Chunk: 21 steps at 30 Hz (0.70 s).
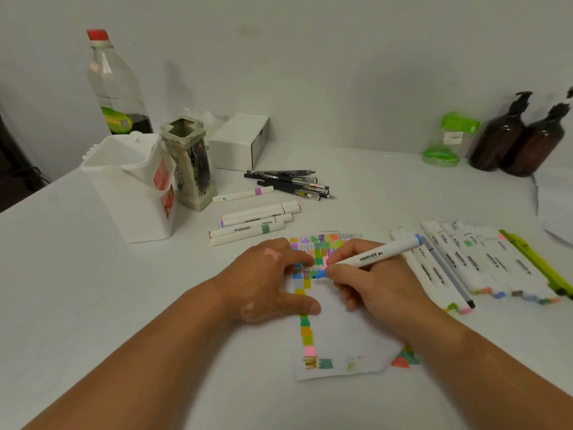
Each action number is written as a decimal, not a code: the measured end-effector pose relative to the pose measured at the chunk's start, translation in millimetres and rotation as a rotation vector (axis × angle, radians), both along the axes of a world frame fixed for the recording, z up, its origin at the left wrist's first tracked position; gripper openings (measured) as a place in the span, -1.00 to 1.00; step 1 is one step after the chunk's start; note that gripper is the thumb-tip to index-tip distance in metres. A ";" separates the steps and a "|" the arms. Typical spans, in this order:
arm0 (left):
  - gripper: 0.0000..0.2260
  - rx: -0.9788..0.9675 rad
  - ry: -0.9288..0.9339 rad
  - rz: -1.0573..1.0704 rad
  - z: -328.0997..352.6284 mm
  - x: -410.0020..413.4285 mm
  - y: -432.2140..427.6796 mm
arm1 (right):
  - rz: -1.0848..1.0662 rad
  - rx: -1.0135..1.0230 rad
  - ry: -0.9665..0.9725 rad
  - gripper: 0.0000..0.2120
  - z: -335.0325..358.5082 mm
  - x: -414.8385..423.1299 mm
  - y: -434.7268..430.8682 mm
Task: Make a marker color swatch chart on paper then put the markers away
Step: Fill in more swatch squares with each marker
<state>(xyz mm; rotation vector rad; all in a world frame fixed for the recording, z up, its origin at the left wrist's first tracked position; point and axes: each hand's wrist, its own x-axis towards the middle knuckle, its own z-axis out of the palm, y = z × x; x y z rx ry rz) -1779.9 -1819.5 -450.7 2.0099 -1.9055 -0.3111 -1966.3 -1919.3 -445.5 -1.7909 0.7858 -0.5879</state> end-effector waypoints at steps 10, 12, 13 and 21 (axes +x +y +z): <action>-0.29 0.008 0.022 0.009 0.1 -0.7 -1.9 | -0.030 -0.143 0.117 -0.88 -4.2 2.5 2.8; -0.29 0.008 0.025 0.011 -0.4 -0.2 -2.6 | -0.027 -0.148 0.123 -0.87 -4.0 2.8 2.7; -0.29 0.008 0.023 0.012 -0.6 -0.1 -2.8 | -0.018 -0.149 0.130 -0.87 -3.7 2.9 2.4; -0.28 0.005 0.023 0.017 0.1 -0.6 -2.6 | -0.001 -0.156 0.144 -0.87 -5.3 2.5 0.4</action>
